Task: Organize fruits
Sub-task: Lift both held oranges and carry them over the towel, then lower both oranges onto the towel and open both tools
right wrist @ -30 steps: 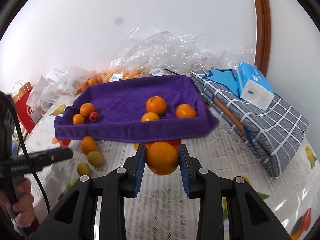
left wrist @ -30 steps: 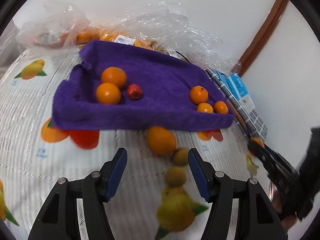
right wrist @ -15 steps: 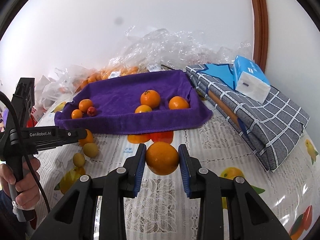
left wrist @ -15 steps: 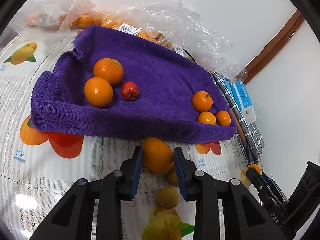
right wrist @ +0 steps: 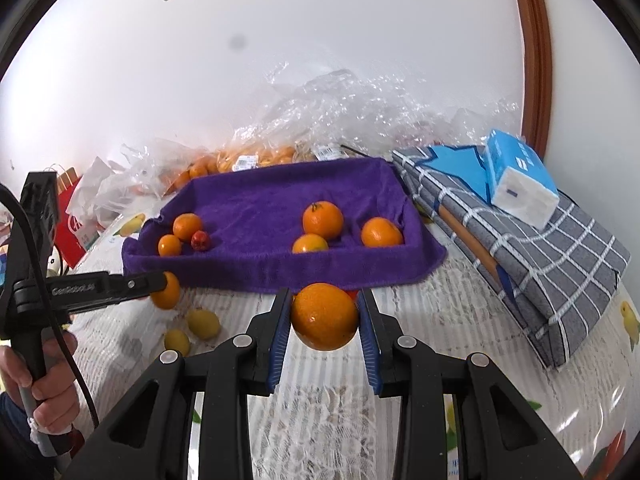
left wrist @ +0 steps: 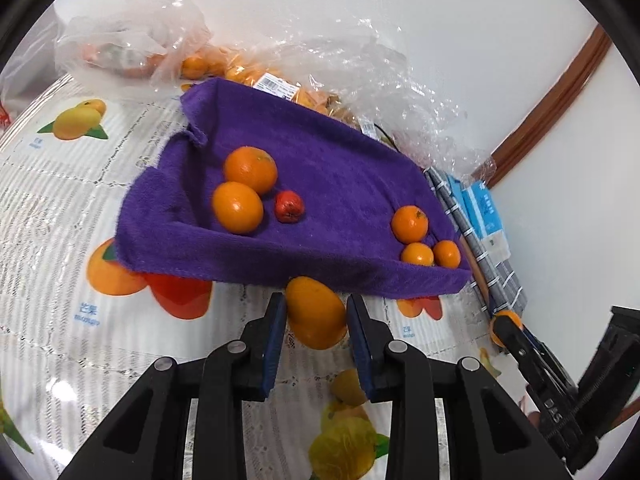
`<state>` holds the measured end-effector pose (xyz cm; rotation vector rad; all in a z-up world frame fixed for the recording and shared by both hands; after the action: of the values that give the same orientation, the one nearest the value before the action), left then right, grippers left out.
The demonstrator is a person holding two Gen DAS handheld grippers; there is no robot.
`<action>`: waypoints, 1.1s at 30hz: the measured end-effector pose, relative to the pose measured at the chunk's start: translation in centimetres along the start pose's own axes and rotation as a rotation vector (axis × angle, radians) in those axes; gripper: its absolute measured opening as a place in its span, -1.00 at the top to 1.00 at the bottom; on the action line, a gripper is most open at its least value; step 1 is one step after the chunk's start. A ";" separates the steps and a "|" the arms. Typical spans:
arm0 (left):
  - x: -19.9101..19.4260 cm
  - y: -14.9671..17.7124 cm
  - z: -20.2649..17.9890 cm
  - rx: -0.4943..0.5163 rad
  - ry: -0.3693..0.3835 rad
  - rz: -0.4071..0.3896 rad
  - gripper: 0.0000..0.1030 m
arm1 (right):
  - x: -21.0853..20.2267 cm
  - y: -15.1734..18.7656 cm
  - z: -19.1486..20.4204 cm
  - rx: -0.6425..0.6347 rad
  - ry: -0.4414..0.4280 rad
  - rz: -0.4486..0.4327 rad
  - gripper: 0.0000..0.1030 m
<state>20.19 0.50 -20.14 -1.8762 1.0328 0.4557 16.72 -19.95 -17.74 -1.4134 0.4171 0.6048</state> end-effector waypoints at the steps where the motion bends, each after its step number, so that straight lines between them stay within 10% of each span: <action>1: -0.4 -0.3 0.0 -0.001 0.005 -0.007 0.43 | 0.2 -0.3 0.0 -0.001 0.003 -0.001 0.37; 15: 0.4 -6.9 -1.8 0.084 -0.048 -0.141 0.42 | 5.0 -6.3 -0.9 -0.006 0.010 -0.023 0.37; 33: 3.8 -5.4 -1.9 0.119 -0.038 -0.126 0.48 | 9.1 -4.4 -1.1 0.007 0.001 0.001 0.37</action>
<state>26.52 -1.67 -18.76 -1.8074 0.8916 0.3480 26.61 -20.00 -19.92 -1.4067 0.4203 0.6023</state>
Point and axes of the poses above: each gripper's, at about its wrist camera, not at the fingertips, and x roughly the way its jaws point, z to its left, y to its underside, the point moved 10 cm from there along x, roughly the way its jaws point, and after that the axes turned 1 degree about y, right-handed, at the moved point
